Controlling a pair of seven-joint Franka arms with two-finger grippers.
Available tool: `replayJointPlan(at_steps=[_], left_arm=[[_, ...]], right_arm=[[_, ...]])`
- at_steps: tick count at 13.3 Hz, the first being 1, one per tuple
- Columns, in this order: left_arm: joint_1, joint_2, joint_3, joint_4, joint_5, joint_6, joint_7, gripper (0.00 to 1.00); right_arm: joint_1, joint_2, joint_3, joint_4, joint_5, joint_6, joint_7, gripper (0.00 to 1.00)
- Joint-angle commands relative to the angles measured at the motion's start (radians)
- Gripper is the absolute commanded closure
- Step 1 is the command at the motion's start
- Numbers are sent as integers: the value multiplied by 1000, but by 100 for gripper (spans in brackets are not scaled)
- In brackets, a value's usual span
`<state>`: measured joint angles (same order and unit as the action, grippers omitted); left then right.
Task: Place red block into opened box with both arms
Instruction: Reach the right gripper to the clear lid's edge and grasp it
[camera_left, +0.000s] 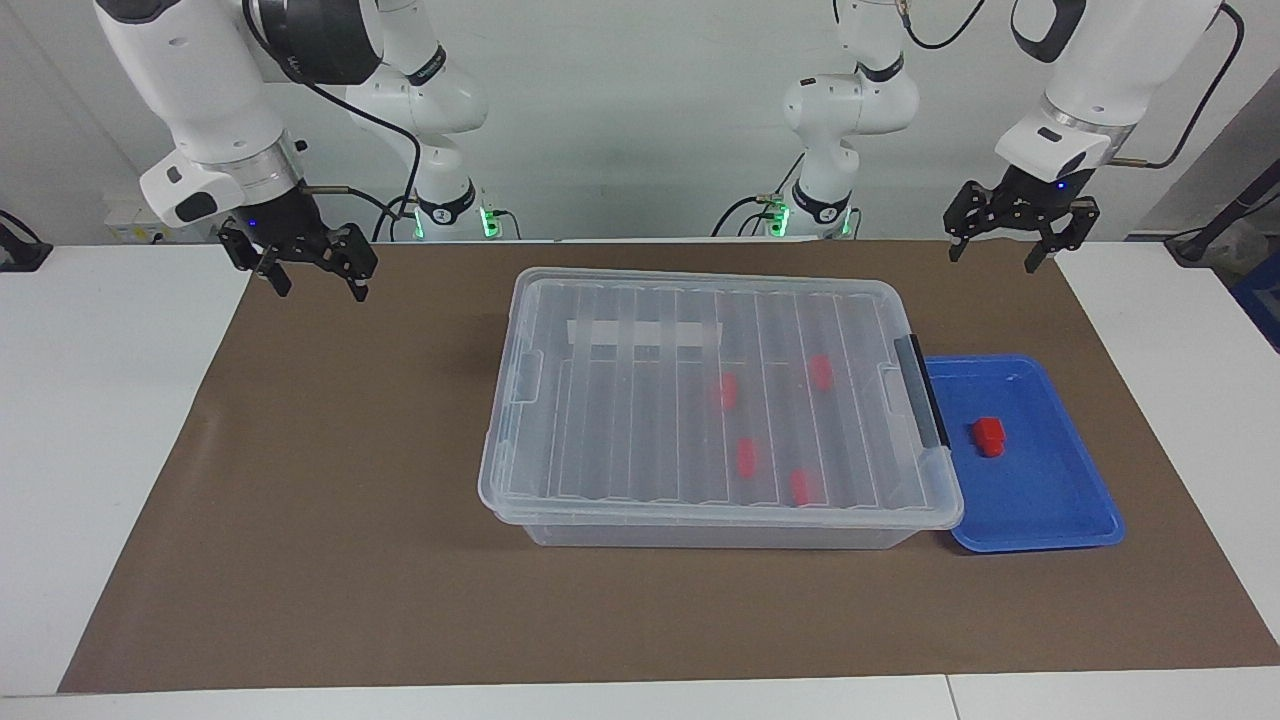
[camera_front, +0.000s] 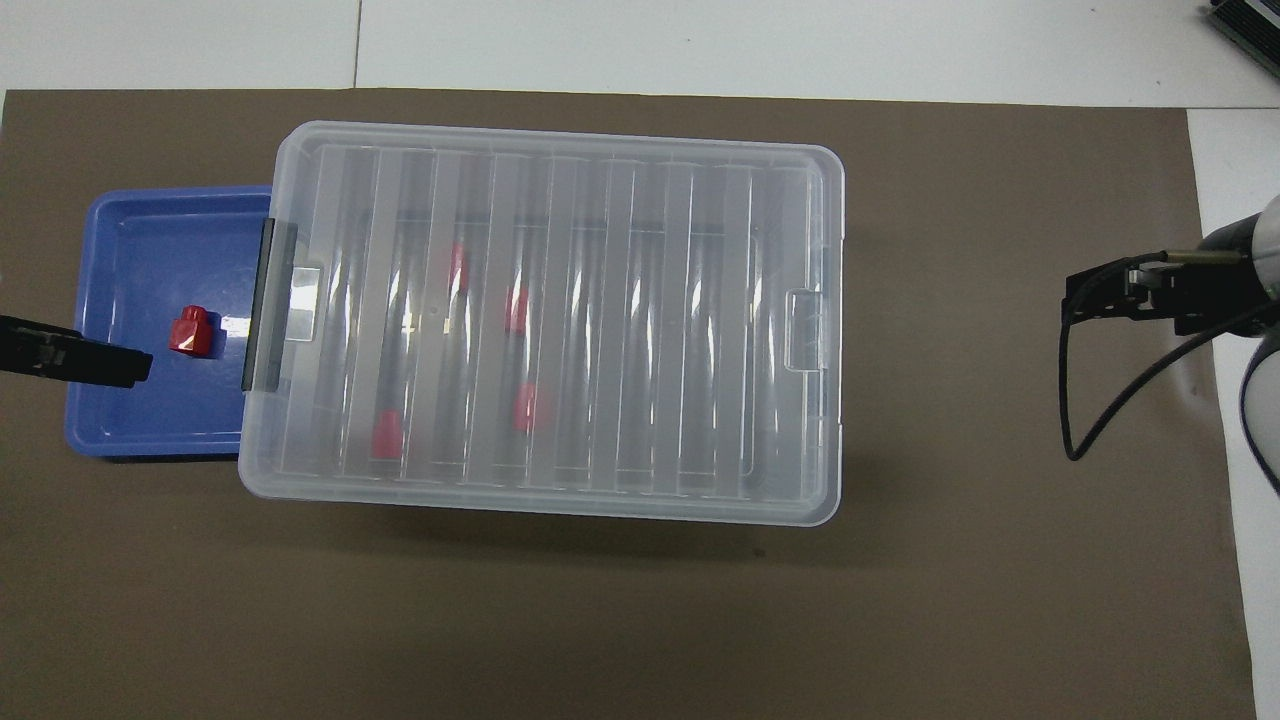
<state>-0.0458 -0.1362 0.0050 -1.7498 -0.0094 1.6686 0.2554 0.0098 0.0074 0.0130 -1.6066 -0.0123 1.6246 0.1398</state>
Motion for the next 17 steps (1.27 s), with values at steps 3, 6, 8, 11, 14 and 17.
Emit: replayJointPlan(at_steps=[3, 6, 8, 11, 14, 17], left_arm=[[0, -17, 4, -5, -11, -18, -8, 0], [0, -17, 4, -5, -11, -18, -8, 0], [0, -17, 4, -5, -11, -18, -8, 0], [0, -17, 4, -5, -11, -18, -8, 0], [0, -17, 4, -5, -11, -18, -8, 0], [0, -17, 4, -5, -11, -18, -8, 0]], right_arm=[[-7, -14, 7, -15, 3, -2, -19, 0], [8, -14, 7, -33, 6, 24, -6, 0], [36, -14, 7, -65, 6, 62, 15, 0], [111, 6, 7, -107, 5, 164, 96, 0], [165, 26, 7, -177, 5, 303, 144, 0], [235, 57, 7, -214, 5, 385, 193, 0]])
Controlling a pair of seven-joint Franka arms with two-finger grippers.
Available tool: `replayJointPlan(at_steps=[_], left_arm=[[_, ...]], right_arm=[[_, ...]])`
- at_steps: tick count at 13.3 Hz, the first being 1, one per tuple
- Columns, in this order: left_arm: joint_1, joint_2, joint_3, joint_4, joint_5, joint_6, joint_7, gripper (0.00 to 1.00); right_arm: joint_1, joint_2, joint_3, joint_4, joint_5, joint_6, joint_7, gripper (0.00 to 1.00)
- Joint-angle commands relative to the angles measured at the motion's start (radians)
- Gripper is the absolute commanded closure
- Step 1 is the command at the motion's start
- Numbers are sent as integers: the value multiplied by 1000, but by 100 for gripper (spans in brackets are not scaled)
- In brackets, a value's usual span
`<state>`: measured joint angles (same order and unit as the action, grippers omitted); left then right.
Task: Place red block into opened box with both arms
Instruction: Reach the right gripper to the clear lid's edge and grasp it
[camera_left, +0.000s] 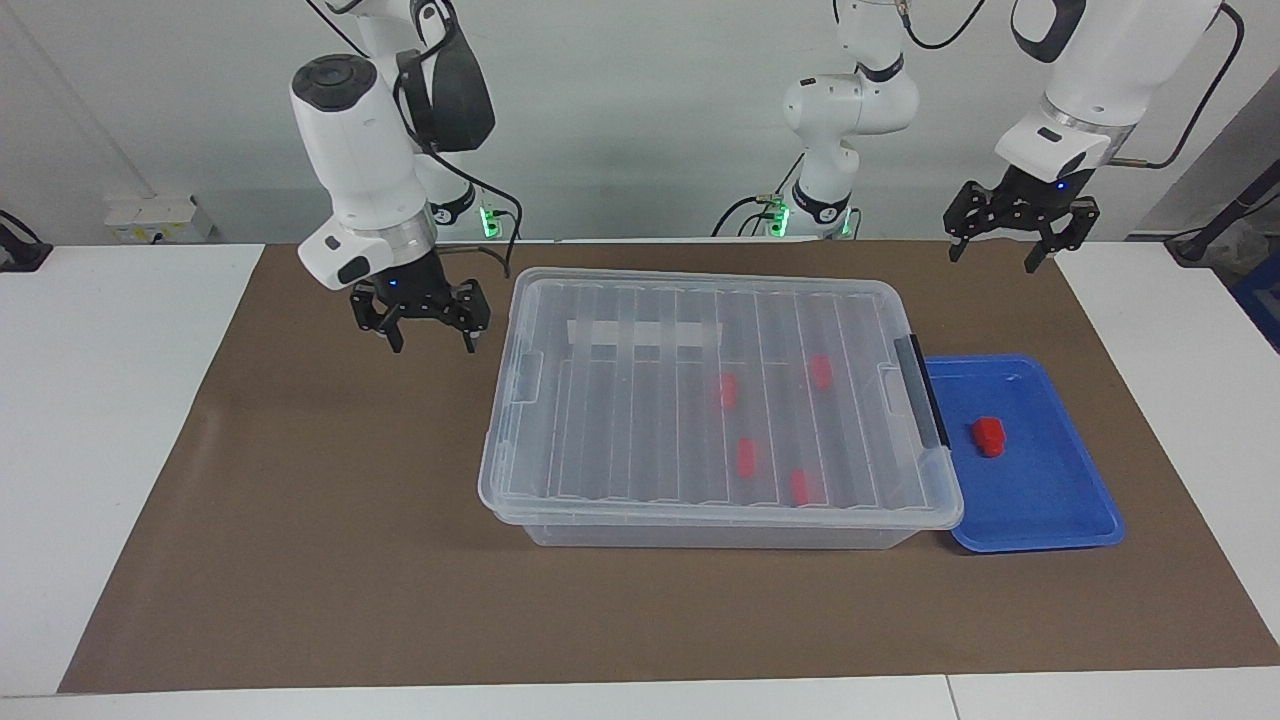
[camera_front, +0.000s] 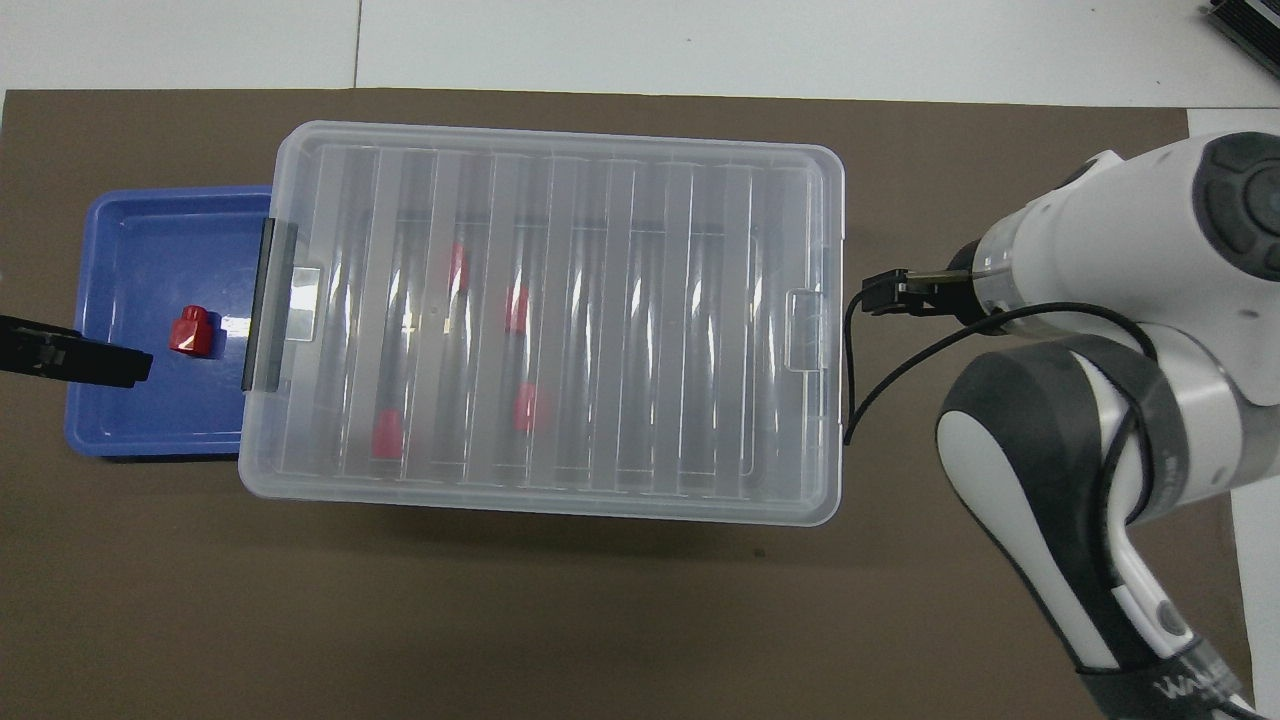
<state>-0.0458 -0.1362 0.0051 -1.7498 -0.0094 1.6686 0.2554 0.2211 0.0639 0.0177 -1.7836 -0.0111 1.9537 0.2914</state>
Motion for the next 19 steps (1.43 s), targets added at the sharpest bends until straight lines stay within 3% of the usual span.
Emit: replayJointPlan(at_steps=[1, 5, 13, 19], left_arm=[[0, -17, 4, -5, -11, -18, -8, 0], [0, -17, 4, -4, -11, -18, -8, 0], [0, -17, 4, -4, -11, -18, -8, 0], [0, -17, 4, -5, -11, -17, -8, 0]], right_arm=[[29, 2, 2, -55, 3, 74, 48, 0], [40, -10, 4, -126, 3, 117, 52, 0], [67, -12, 4, -171, 11, 151, 115, 0], [0, -35, 1, -192, 11, 90, -22, 0]])
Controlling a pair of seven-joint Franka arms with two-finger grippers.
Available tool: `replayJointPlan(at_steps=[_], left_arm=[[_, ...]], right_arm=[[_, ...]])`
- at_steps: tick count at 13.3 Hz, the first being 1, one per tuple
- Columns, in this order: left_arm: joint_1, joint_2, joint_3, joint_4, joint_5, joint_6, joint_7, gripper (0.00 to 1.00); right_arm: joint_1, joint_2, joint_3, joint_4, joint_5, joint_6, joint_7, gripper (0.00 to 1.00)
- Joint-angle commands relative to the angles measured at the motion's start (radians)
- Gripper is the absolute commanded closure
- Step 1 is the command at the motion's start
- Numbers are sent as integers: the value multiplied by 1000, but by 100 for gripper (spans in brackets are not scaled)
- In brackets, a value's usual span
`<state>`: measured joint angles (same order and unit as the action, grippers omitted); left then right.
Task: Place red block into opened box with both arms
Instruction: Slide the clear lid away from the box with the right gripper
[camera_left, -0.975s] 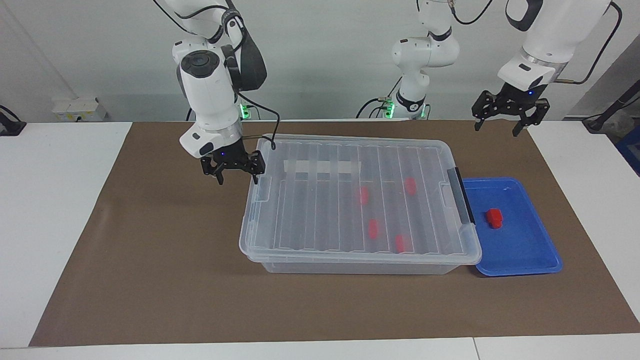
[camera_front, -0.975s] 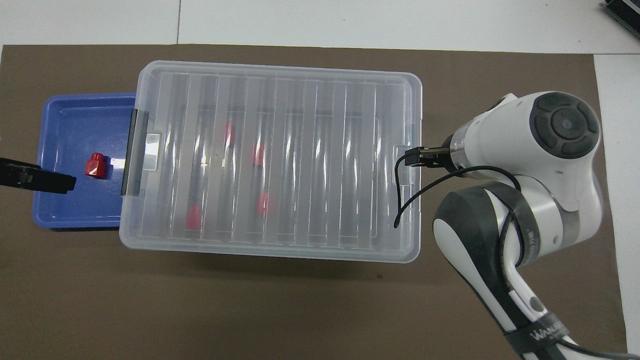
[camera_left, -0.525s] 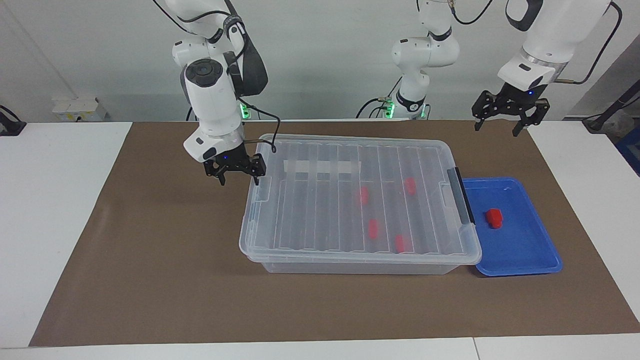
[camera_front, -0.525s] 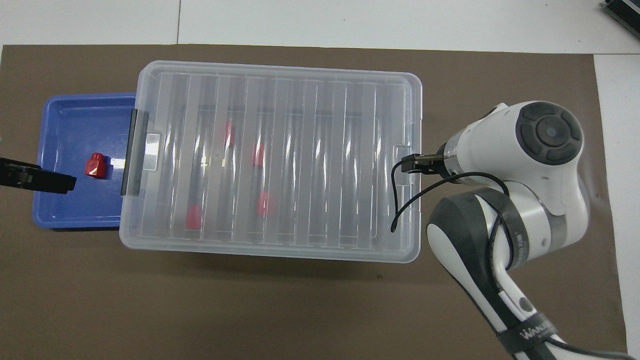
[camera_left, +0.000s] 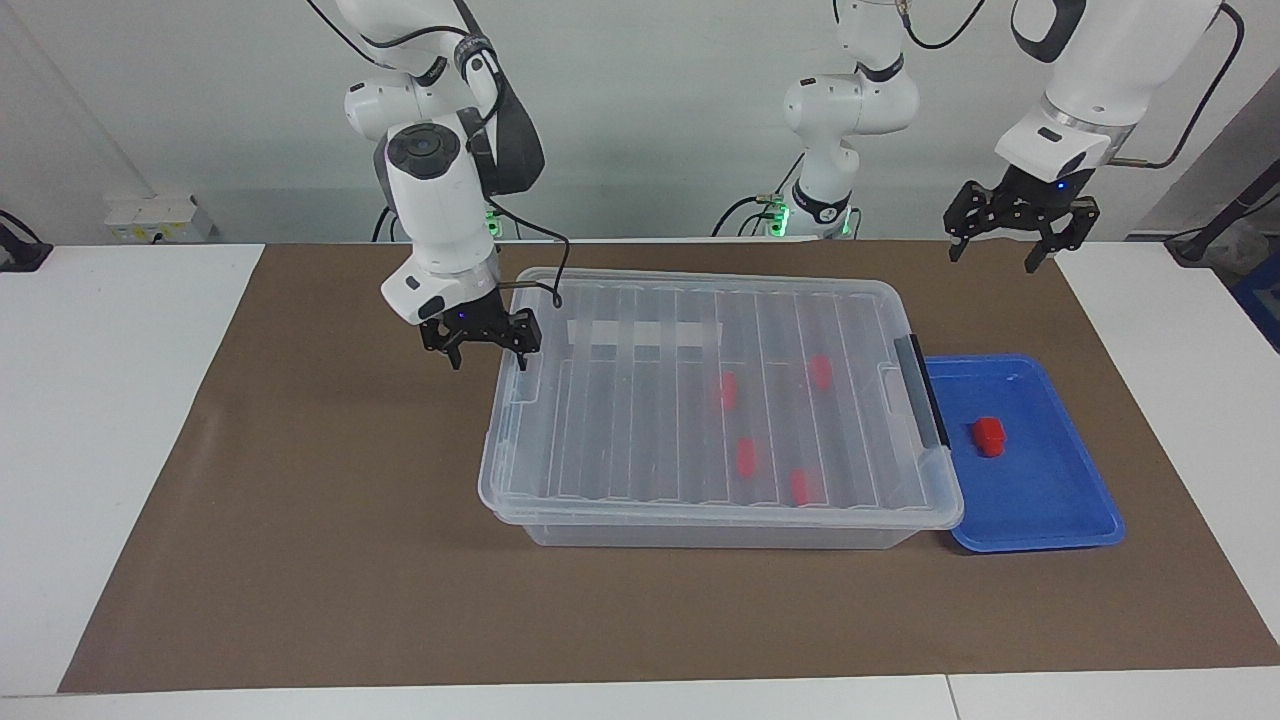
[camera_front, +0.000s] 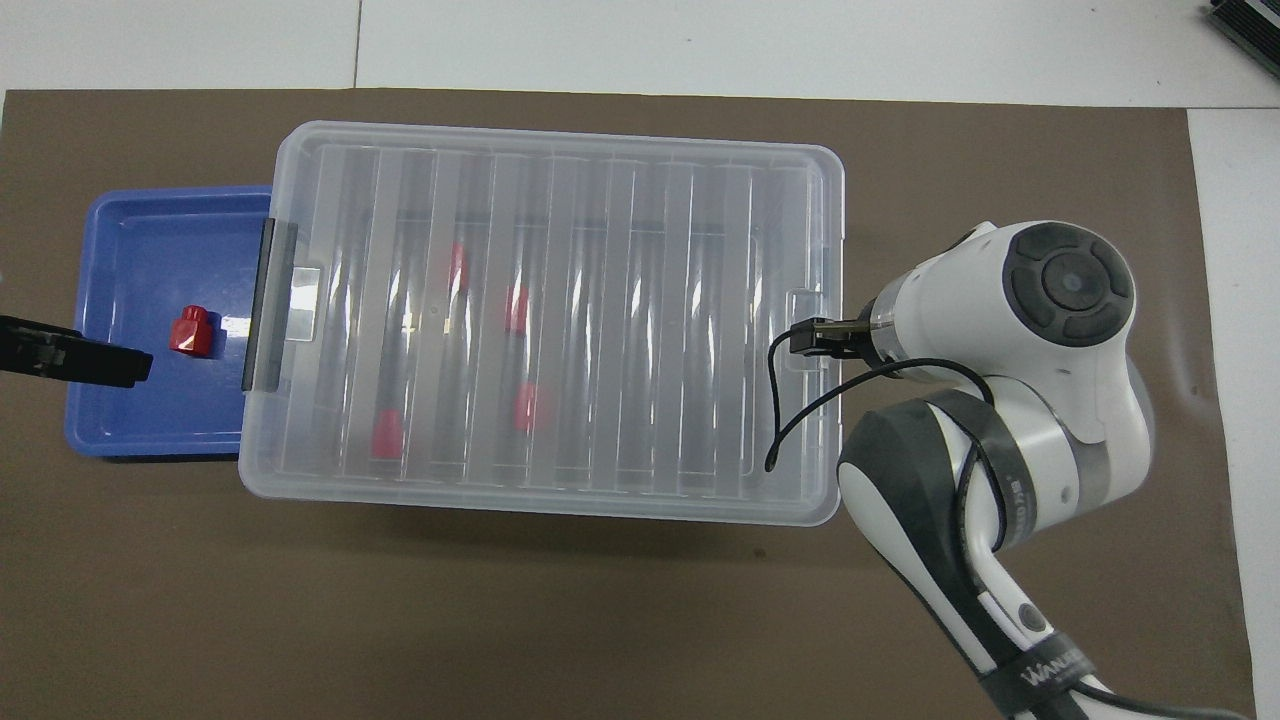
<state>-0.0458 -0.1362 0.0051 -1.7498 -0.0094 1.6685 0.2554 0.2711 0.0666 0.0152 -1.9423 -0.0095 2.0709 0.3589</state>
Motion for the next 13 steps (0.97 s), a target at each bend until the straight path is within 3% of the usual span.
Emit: replayJointPlan(at_steps=[1, 10, 13], left_arm=[[0, -17, 4, -5, -11, -16, -7, 0], [14, -29, 12, -25, -11, -27, -8, 0], [47, -28, 16, -39, 31, 58, -4, 0]], right_arm=[[-79, -47, 3, -33, 9, -58, -150, 0], [-269, -62, 3, -33, 9, -126, -507, 0], [-328, -60, 3, -33, 9, -124, -596, 0]])
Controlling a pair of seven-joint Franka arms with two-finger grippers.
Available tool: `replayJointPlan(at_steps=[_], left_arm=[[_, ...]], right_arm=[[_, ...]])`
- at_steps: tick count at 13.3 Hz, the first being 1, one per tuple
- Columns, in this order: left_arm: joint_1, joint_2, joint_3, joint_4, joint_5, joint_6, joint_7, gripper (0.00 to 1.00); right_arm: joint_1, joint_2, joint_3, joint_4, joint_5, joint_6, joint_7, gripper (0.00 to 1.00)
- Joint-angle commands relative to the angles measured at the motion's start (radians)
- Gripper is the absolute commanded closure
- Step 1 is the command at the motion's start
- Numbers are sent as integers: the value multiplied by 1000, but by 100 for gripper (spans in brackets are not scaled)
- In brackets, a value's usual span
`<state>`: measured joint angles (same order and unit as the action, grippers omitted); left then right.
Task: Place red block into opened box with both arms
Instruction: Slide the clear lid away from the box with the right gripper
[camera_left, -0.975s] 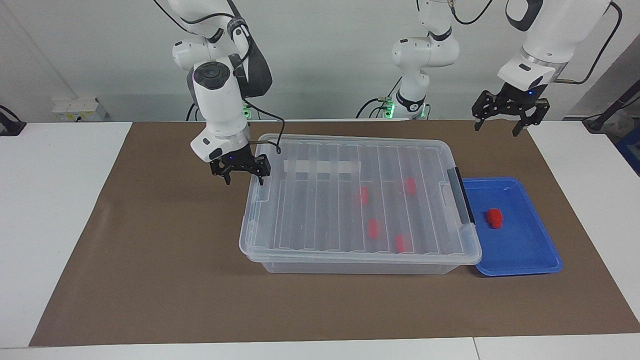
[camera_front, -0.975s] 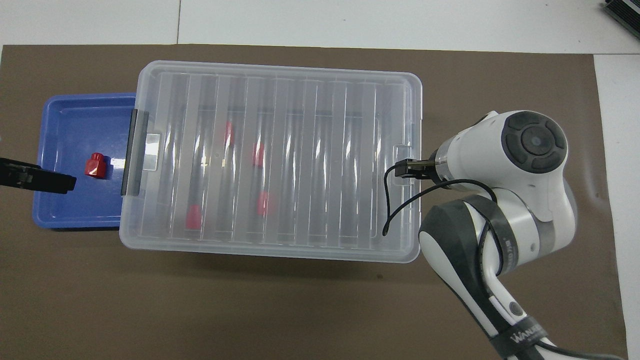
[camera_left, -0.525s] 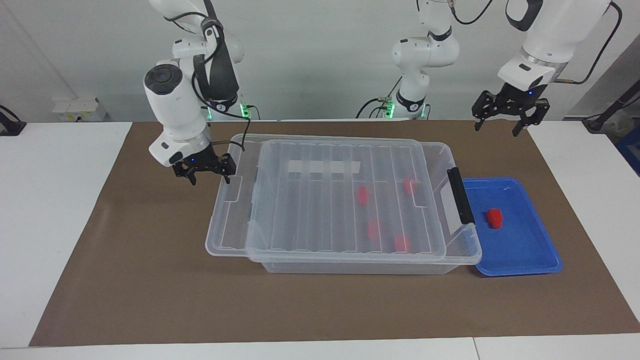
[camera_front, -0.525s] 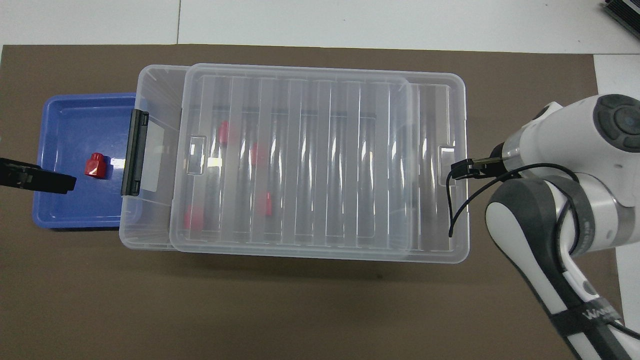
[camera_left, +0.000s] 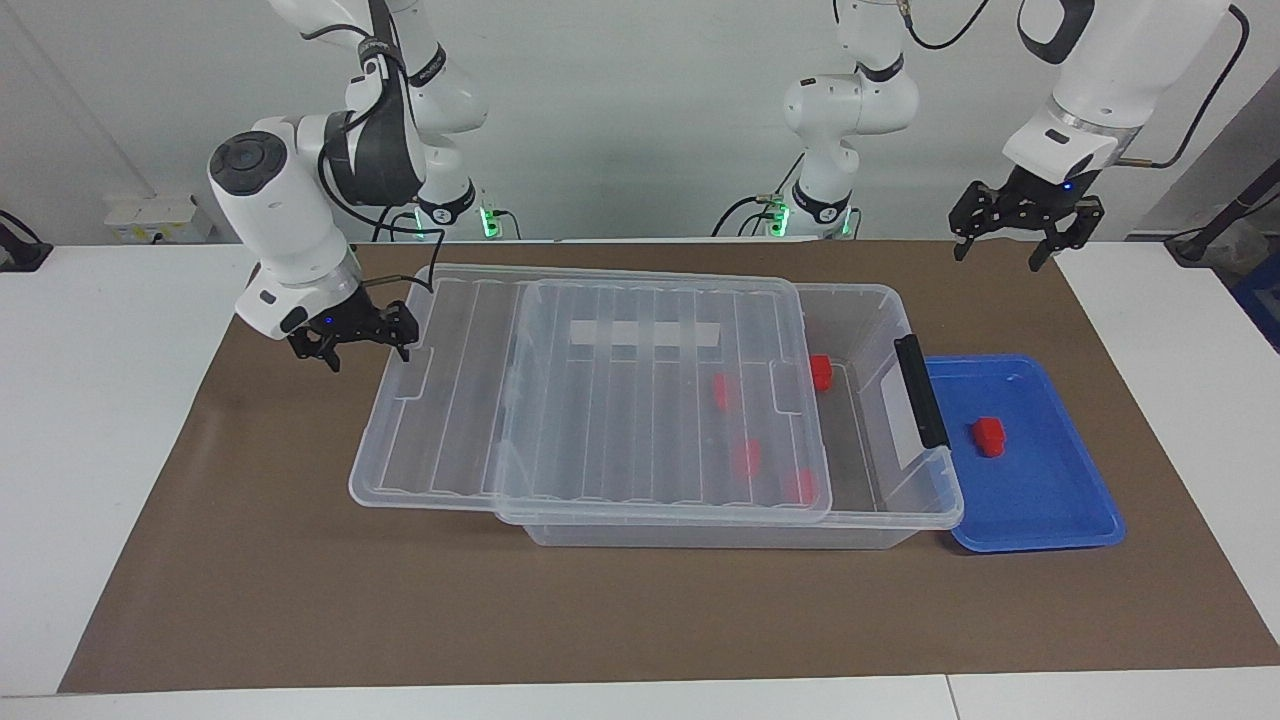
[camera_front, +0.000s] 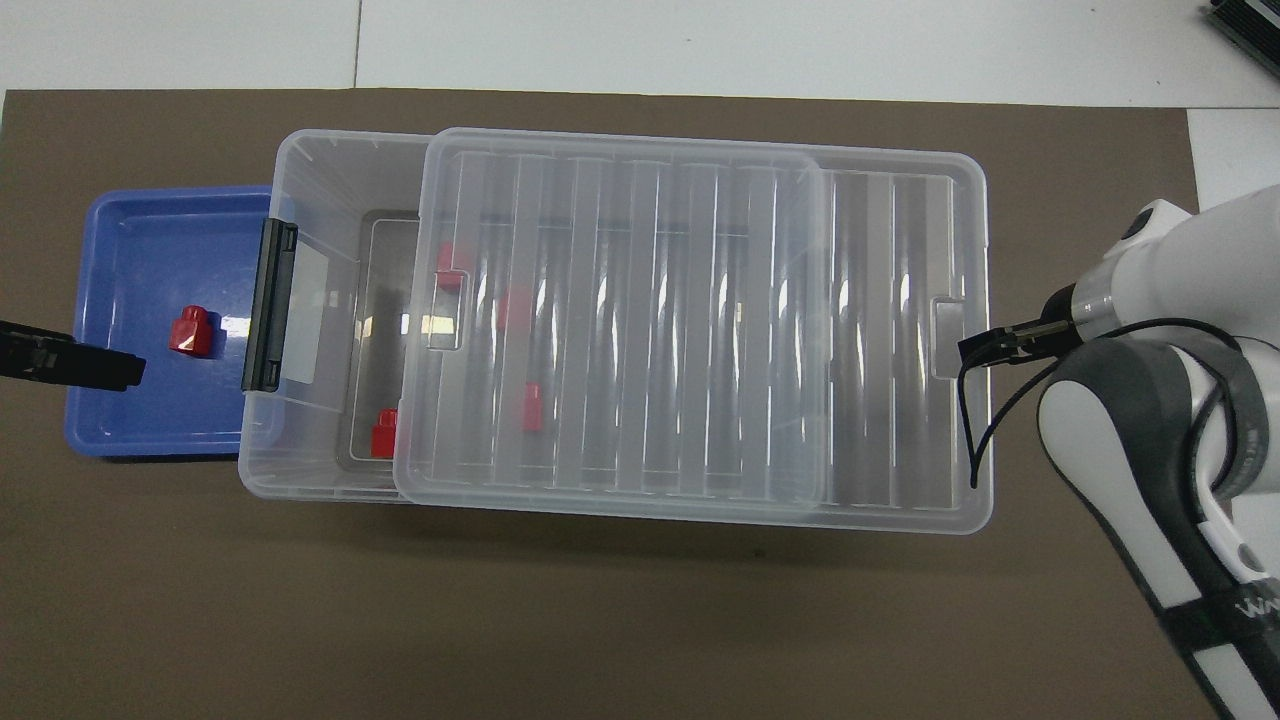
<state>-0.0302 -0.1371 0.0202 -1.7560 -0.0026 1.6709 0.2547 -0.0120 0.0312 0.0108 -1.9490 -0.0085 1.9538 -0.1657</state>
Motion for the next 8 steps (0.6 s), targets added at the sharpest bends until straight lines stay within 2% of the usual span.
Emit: replayJointPlan(at_steps=[1, 4, 6, 8], left_arm=[[56, -16, 1, -33, 24, 79, 0, 0], [76, 46, 3, -60, 30, 163, -11, 0], [98, 76, 3, -126, 30, 283, -38, 0], [108, 126, 1, -203, 30, 412, -154, 0]], right_arm=[[-60, -24, 8, -25, 9, -3, -110, 0], [-97, -19, 8, -24, 9, 4, -190, 0], [-102, -16, 8, -18, 9, 4, -195, 0], [-102, -11, 8, -7, 9, -4, -192, 0]])
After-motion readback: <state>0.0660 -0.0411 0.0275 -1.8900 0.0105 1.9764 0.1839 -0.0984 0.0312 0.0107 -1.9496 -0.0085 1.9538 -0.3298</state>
